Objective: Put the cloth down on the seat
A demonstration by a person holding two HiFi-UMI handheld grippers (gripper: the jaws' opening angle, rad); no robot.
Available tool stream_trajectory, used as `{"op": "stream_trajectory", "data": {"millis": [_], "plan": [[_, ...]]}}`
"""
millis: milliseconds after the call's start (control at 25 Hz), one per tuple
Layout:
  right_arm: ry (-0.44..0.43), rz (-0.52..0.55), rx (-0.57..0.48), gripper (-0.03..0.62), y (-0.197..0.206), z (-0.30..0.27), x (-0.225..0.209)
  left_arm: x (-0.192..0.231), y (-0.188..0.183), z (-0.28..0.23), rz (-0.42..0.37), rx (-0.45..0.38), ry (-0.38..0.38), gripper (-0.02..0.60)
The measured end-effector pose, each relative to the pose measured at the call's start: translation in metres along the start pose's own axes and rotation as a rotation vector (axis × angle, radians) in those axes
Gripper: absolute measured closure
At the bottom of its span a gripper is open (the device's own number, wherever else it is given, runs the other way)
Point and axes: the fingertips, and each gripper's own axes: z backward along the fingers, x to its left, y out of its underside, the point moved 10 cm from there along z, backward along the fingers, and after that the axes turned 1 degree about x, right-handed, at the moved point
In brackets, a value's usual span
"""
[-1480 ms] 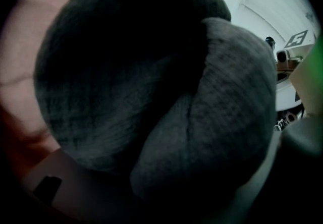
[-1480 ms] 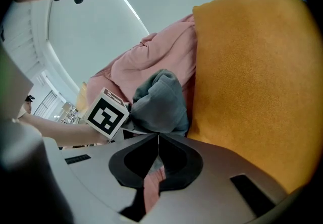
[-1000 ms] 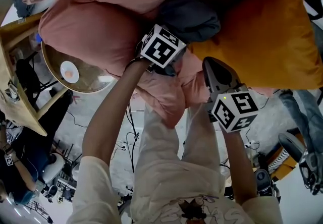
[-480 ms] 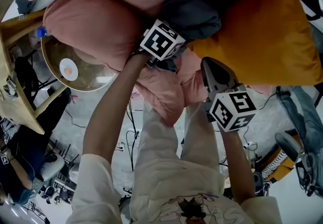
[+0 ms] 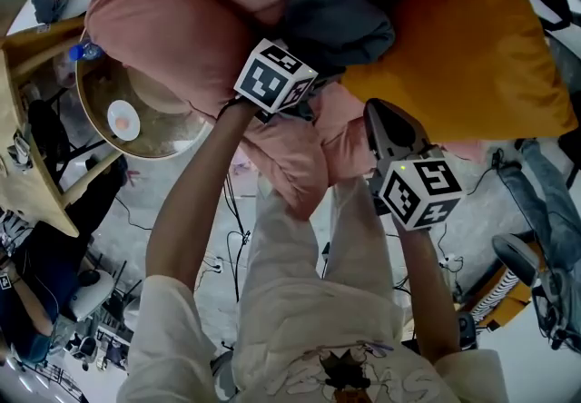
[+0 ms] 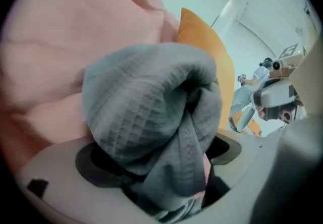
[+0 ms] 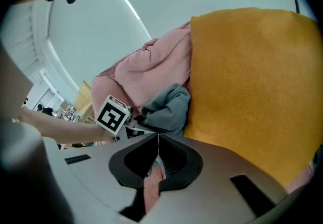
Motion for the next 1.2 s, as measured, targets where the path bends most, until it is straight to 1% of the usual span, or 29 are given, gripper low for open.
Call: {"op": "stream_trajectory", "data": {"millis": [240,440,720,840,1000,1120,1160,1200], "plan": [[0.006,0.019,-0.022,0.574,-0.004,0.021,0.003,-0.010,0.001,0.018,-0.004,-0.010,-0.040,0.098],[0.000,0.009,-0.046,0.574,-0.006,0.032,0.001,-0.022,0.001,0.027,-0.022,0.011,-0.067,0.098],[-0.014,0.032,-0.063,0.574,-0.010,0.044,0.011,-0.029,0.004,0.046,0.031,0.017,-0.104,0.098],[-0.016,0.036,-0.069,0.574,-0.011,0.048,0.013,-0.034,0.004,0.050,0.036,0.024,-0.107,0.100],[-0.032,0.057,-0.084,0.574,-0.013,0.057,0.017,-0.042,0.007,0.057,0.034,0.028,-0.130,0.100],[-0.046,0.076,-0.089,0.574,-0.014,0.062,0.023,-0.048,0.010,0.066,0.038,0.029,-0.124,0.101],[-0.049,0.077,-0.088,0.575,-0.015,0.063,0.024,-0.049,0.011,0.069,0.039,0.027,-0.122,0.106],[-0.051,0.077,-0.088,0.574,-0.015,0.064,0.025,-0.050,0.011,0.073,0.039,0.024,-0.125,0.128]]}}
